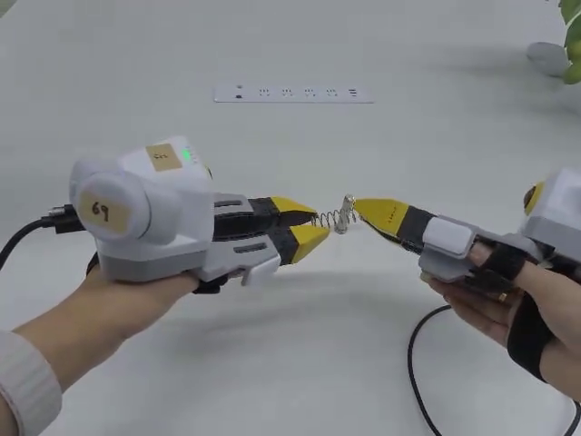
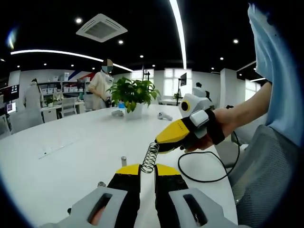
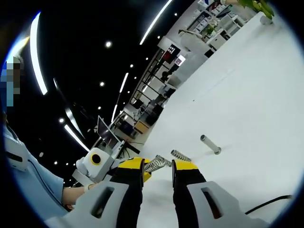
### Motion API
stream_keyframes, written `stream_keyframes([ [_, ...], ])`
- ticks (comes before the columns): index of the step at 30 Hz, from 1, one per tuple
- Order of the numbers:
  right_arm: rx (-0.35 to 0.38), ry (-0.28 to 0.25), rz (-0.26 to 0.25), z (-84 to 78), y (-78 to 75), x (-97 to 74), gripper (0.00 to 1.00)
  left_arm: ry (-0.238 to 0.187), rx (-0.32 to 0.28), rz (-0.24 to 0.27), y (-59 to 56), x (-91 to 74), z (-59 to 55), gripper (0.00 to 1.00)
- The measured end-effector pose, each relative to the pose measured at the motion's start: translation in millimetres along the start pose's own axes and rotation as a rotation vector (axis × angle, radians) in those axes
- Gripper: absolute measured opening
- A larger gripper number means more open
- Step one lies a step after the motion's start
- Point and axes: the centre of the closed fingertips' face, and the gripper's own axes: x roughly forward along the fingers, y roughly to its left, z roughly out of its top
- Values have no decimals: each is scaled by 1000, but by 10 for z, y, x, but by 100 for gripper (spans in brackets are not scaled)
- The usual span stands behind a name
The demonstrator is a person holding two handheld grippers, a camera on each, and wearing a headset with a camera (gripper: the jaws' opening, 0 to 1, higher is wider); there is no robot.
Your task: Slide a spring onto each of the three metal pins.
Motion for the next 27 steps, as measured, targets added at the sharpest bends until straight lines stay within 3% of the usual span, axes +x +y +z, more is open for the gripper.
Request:
stream_keyframes([
  [17, -16, 5, 9, 5, 31, 21, 9, 3, -1, 1, 4, -17, -21, 3],
  [23, -75, 16, -2, 6, 72, 28, 9, 8, 3, 0, 1, -23, -29, 3],
  [27, -154, 42, -23, 24, 121, 50, 9, 14, 13, 1, 1, -28, -31, 3],
])
